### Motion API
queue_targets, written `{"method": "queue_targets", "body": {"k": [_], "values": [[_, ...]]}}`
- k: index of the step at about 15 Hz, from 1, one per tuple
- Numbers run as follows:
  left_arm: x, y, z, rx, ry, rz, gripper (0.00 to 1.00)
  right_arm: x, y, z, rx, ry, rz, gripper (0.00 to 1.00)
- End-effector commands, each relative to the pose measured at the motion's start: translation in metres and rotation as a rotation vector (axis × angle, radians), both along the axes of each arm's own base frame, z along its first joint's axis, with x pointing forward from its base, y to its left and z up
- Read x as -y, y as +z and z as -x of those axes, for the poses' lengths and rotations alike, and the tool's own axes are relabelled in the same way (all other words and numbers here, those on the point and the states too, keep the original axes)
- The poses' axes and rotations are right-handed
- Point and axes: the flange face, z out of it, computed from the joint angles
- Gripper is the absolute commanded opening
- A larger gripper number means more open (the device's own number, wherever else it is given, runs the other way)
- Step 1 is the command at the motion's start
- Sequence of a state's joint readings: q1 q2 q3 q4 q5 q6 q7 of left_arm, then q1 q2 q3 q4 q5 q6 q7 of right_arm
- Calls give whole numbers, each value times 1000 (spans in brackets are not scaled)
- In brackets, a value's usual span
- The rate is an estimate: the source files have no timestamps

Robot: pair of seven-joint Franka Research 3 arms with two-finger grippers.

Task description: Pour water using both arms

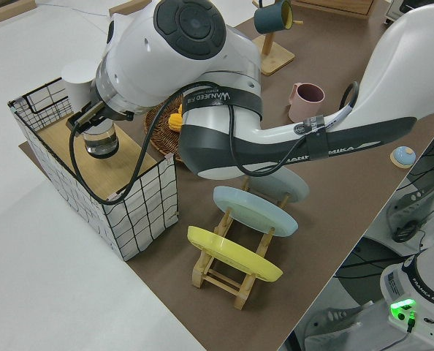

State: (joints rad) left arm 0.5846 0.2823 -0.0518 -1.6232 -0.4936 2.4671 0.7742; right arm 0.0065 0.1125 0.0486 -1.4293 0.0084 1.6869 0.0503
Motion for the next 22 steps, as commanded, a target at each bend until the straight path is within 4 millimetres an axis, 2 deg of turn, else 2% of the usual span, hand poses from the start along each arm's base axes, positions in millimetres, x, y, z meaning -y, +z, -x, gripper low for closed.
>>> {"method": "queue_targets", "body": {"k": [1,6,11,12,13,14,15,22], "values": [[-9,-3,-8,55,-7,16,0,1,3,1,6,11,-15,992],[-18,-15,-6,44,-14,12,0,1,3,1,6,9,-15,992],[-19,-18,-7,43,-11,10,12,1,3,1,6,11,-15,992],[-19,-19,-7,42,-11,10,51,1,3,1,6,11,-15,992],[-19,-19,-7,41,-11,9,112,1,3,1,6,9,-15,992],[-20,-23,-8,36,-11,13,489,1,3,1,6,11,-15,992],[-20,-25,-8,36,-9,14,995,1,3,1,6,11,-15,992],[-19,-22,-9,34,-6,6,1000,1,3,1,6,9,-15,992]]}}
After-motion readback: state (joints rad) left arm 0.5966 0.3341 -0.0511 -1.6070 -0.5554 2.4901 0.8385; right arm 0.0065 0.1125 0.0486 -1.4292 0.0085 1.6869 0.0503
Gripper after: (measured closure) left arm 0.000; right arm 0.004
